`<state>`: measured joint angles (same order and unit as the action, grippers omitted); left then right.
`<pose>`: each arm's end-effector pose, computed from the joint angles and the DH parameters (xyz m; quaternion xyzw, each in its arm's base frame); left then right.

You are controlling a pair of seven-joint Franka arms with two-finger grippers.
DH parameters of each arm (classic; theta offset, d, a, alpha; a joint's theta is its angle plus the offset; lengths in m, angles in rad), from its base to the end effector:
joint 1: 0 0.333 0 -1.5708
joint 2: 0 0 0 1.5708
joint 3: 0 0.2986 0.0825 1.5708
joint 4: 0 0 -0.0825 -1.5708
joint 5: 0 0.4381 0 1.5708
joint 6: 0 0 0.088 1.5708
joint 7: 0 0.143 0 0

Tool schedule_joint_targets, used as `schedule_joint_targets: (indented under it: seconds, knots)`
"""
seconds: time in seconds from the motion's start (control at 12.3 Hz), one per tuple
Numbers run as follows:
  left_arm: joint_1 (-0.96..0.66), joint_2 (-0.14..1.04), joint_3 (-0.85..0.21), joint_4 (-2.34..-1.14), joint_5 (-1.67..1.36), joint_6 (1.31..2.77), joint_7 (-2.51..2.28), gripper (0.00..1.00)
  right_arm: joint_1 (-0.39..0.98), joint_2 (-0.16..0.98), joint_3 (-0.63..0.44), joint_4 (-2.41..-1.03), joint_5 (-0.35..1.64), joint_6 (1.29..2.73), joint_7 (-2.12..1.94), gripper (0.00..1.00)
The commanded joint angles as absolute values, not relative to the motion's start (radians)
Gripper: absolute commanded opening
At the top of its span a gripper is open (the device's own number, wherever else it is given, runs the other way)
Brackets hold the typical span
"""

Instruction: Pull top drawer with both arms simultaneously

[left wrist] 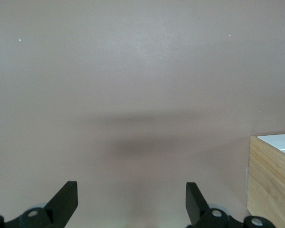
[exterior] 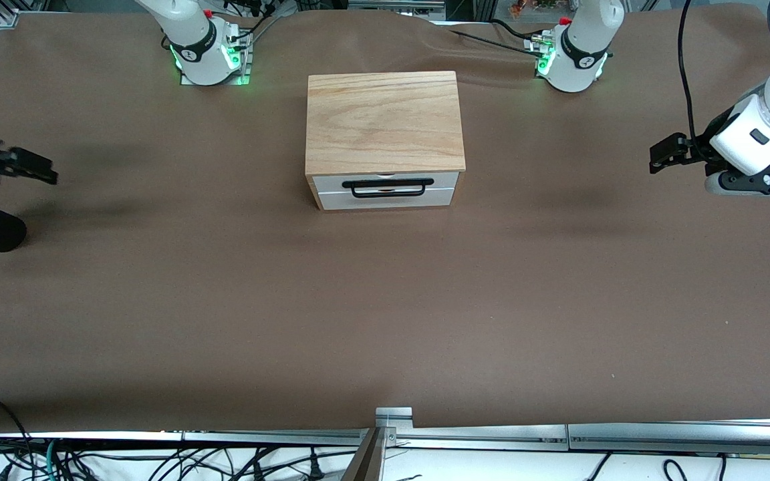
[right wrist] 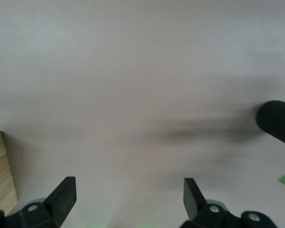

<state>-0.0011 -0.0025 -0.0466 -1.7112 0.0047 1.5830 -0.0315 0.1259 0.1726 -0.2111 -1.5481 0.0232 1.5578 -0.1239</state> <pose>0.5958 -0.0278 0.5004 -0.9980 0.0083 0.0627 0.0049 0.6397 -0.0441 0.4760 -0.9966 -0.0186 0.0797 0.0018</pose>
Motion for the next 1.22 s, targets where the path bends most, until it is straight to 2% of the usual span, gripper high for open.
schedule_joint_targets:
  seconds: [0.0, 0.16, 0.33, 0.49, 0.65, 0.98, 1.14]
  knots:
    - [0.002, 0.008, -0.049, -1.710, 0.017, 1.558, -0.032, 1.00, 0.120, 0.208, -0.212, -1.549, 0.223, 1.555, -0.144, 1.00]
    - [0.005, 0.044, -0.048, -1.713, -0.043, 1.577, -0.034, 1.00, 0.114, 0.257, -0.213, -1.552, 0.369, 1.557, -0.144, 1.00]
    - [0.005, 0.078, -0.048, -1.747, -0.051, 1.656, -0.037, 1.00, 0.109, 0.316, -0.216, -1.578, 0.554, 1.569, -0.146, 1.00]
    - [0.005, 0.077, -0.055, -1.813, -0.054, 1.744, -0.074, 1.00, 0.094, 0.366, -0.216, -1.614, 0.740, 1.571, -0.152, 1.00]
    - [0.006, 0.078, -0.058, -1.880, -0.054, 1.837, -0.074, 1.00, 0.094, 0.400, -0.215, -1.637, 0.816, 1.568, -0.228, 1.00]
    - [0.006, 0.077, -0.075, -2.041, -0.094, 2.003, -0.077, 1.00, 0.087, 0.511, -0.215, -1.770, 1.145, 1.539, -0.541, 1.00]
    - [0.012, 0.068, -0.097, -2.112, -0.118, 2.061, -0.077, 1.00, 0.101, 0.551, -0.203, -1.815, 1.222, 1.500, -0.642, 1.00]
